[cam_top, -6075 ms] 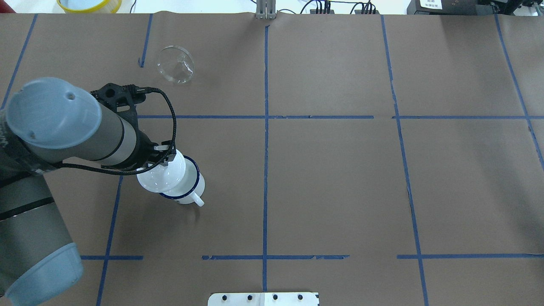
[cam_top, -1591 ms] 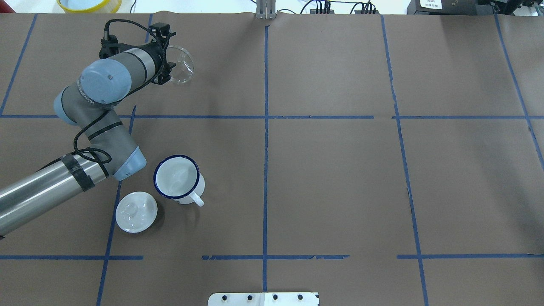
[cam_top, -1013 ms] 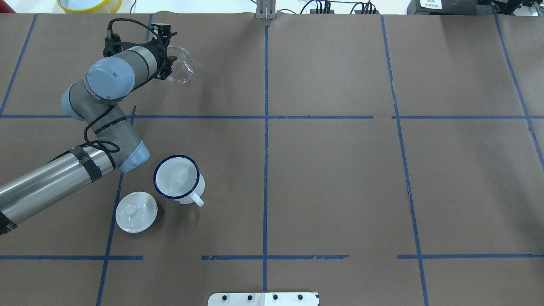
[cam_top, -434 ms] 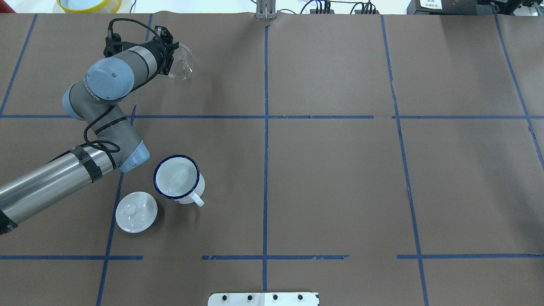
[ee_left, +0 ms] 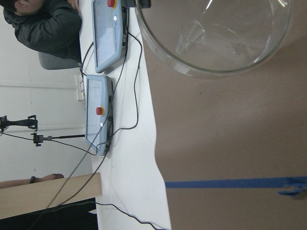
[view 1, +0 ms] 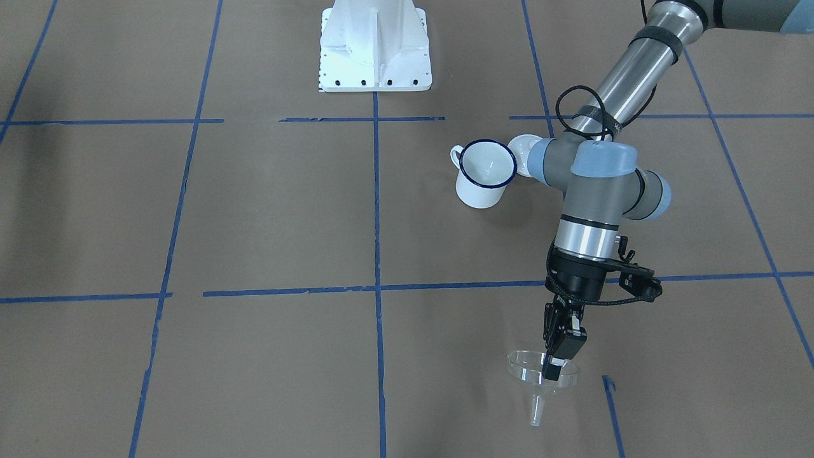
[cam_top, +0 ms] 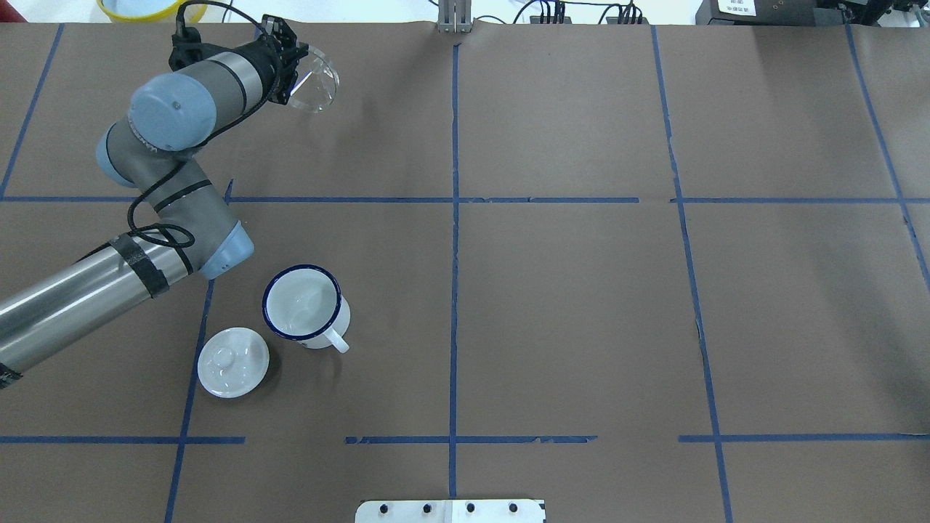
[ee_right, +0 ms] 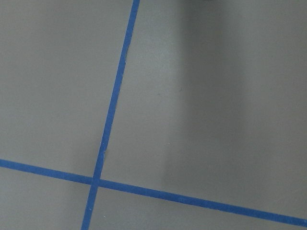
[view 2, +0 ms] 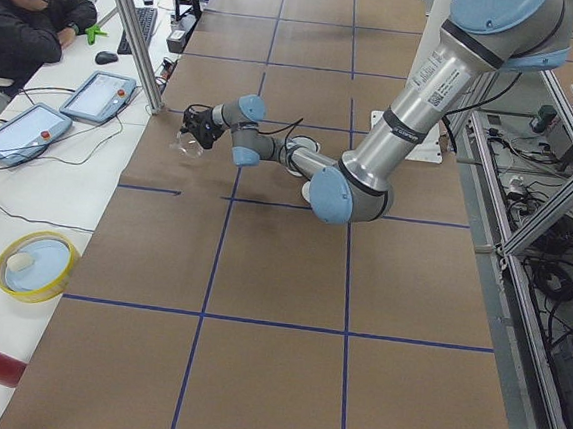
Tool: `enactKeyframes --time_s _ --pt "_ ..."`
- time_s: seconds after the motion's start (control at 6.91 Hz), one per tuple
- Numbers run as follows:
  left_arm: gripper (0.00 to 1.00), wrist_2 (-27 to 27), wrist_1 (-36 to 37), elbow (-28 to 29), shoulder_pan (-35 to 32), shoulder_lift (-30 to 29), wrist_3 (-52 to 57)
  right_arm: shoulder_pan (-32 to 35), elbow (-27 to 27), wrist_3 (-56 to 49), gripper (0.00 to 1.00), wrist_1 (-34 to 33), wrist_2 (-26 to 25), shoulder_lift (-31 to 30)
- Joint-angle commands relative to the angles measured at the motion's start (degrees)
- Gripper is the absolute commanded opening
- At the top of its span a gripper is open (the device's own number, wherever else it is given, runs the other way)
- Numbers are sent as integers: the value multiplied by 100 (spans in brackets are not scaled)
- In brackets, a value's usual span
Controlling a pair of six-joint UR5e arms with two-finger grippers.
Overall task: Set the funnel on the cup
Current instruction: 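Grasp the clear glass funnel by its stem with the left gripper, then lift the glass funnel and carry it over the white mug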
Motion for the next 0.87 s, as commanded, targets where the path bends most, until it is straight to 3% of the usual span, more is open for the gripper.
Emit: enactKeyframes --time_s 0.0,0.14,0.43,0.58,0.72 --pt "0 -982 663 -1121 -427 50 94 0 0 0 100 0 0 0" --pt "0 -1493 1521 -1858 -473 77 521 0 -9 0 100 0 0 0" --pt "0 -2118 4573 -3685 -447 86 1453 0 -9 0 100 0 0 0" --pt "0 -2357 5945 -4137 -438 -62 1927 0 0 0 100 0 0 0" --pt "0 -2577 6829 -4298 -429 -203 2454 0 0 0 100 0 0 0"
